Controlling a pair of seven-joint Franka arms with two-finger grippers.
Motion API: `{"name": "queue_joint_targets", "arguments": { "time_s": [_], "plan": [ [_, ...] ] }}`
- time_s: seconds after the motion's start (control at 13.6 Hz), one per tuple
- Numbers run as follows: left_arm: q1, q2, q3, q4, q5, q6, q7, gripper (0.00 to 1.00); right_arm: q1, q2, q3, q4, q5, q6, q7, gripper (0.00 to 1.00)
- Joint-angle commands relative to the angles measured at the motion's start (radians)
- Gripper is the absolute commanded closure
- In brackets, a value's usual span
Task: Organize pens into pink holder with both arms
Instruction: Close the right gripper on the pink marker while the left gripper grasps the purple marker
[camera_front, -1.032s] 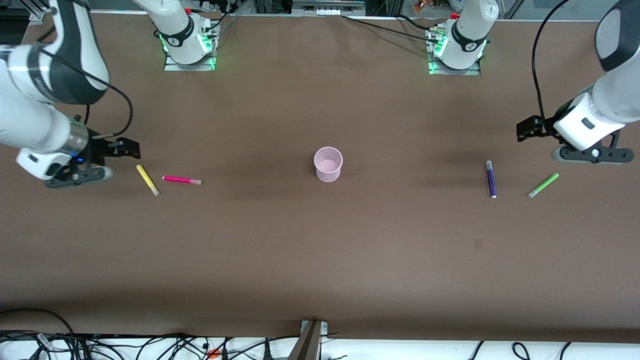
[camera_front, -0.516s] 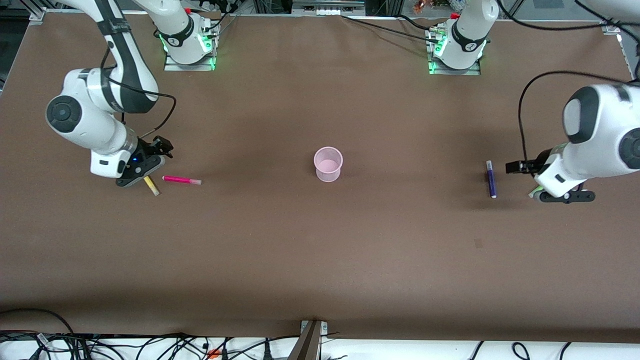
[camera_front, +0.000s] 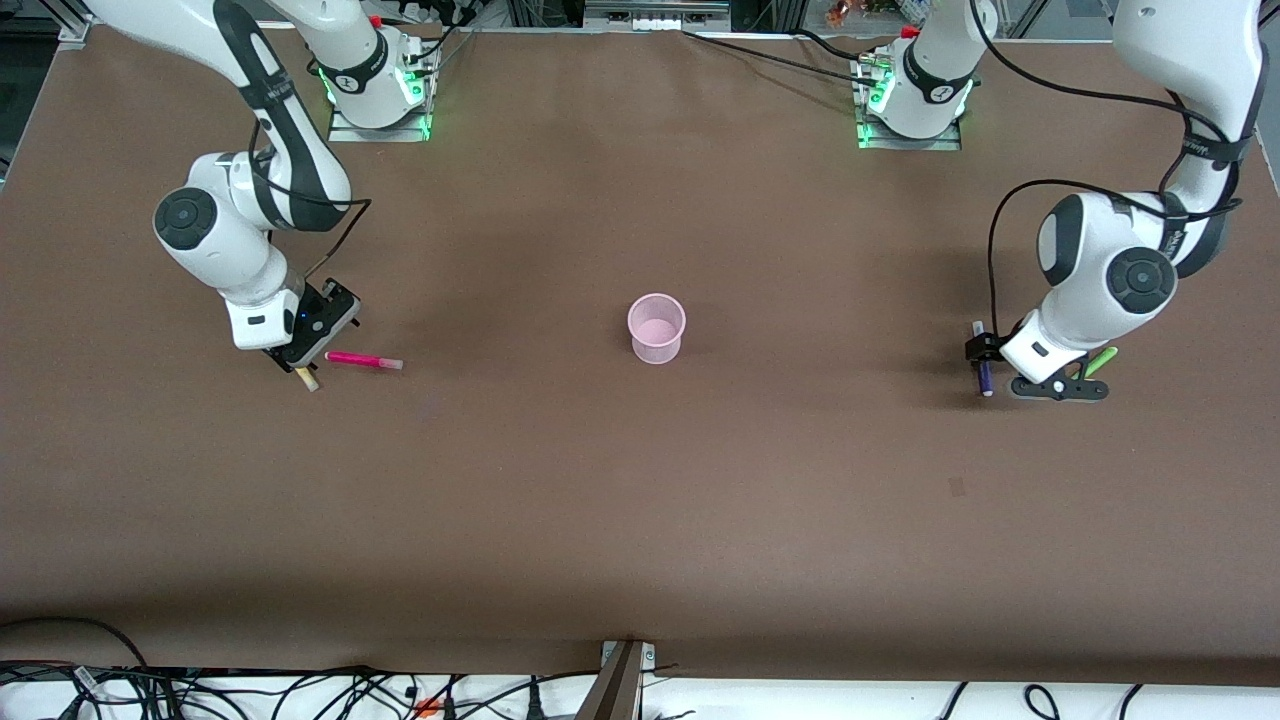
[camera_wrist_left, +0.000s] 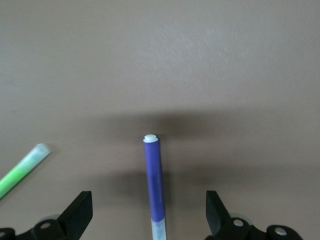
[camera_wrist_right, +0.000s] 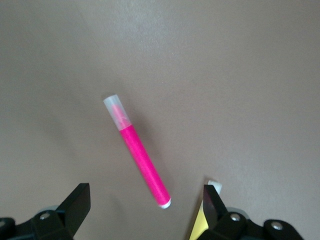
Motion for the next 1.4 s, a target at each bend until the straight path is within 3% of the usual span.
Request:
{"name": "queue_joint_targets", "arguments": {
  "time_s": [0.0, 0.15, 0.22, 0.29, 0.44, 0.52, 0.59, 0.96, 1.03, 1.11, 1.18, 1.33],
  "plan": [
    [-0.003, 0.077, 0.000, 0.013, 0.017, 0.038, 0.025, 0.00, -0.010, 0.050, 0.000, -0.004, -0.005, 0.097, -0.076, 0.01],
    [-0.004, 0.087, 0.000, 0.018, 0.018, 0.043, 0.027, 0.00, -0.010, 0.078, 0.000, -0.002, -0.006, 0.139, -0.079, 0.02],
    [-0.007, 0.087, 0.000, 0.021, 0.017, 0.043, 0.027, 0.15, -0.010, 0.087, 0.000, -0.002, -0.006, 0.157, -0.079, 0.02],
    [-0.012, 0.088, 0.000, 0.027, 0.018, 0.043, 0.027, 0.24, -0.010, 0.095, 0.000, -0.002, -0.008, 0.168, -0.079, 0.02],
    [-0.012, 0.123, 0.000, 0.071, 0.017, 0.043, 0.027, 0.34, -0.010, 0.104, 0.000, -0.001, -0.006, 0.184, -0.079, 0.14],
    [-0.006, 0.140, 0.000, 0.093, 0.018, 0.044, 0.027, 0.38, -0.010, 0.112, 0.000, -0.001, -0.006, 0.196, -0.077, 0.25],
    [-0.004, 0.146, 0.000, 0.096, 0.018, 0.044, 0.028, 0.44, -0.010, 0.121, 0.000, -0.001, -0.006, 0.216, -0.077, 0.27],
    [-0.003, 0.150, 0.000, 0.096, 0.017, 0.043, 0.036, 0.47, -0.010, 0.153, 0.000, -0.001, -0.006, 0.265, -0.076, 0.30],
    [-0.001, 0.150, 0.000, 0.096, 0.017, 0.043, 0.045, 0.64, -0.010, 0.153, 0.000, -0.001, -0.006, 0.265, -0.076, 0.36],
    [0.006, 0.150, 0.000, 0.096, 0.017, 0.043, 0.063, 0.91, -0.010, 0.153, 0.000, -0.001, -0.006, 0.265, -0.076, 0.42],
    [0.015, 0.150, -0.002, 0.096, 0.017, 0.044, 0.065, 1.00, -0.010, 0.152, 0.000, -0.001, -0.006, 0.265, -0.076, 0.56],
    [0.016, 0.153, -0.002, 0.098, 0.015, 0.044, 0.063, 1.00, -0.010, 0.143, 0.000, -0.001, -0.006, 0.263, -0.074, 0.81]
  ]
}}
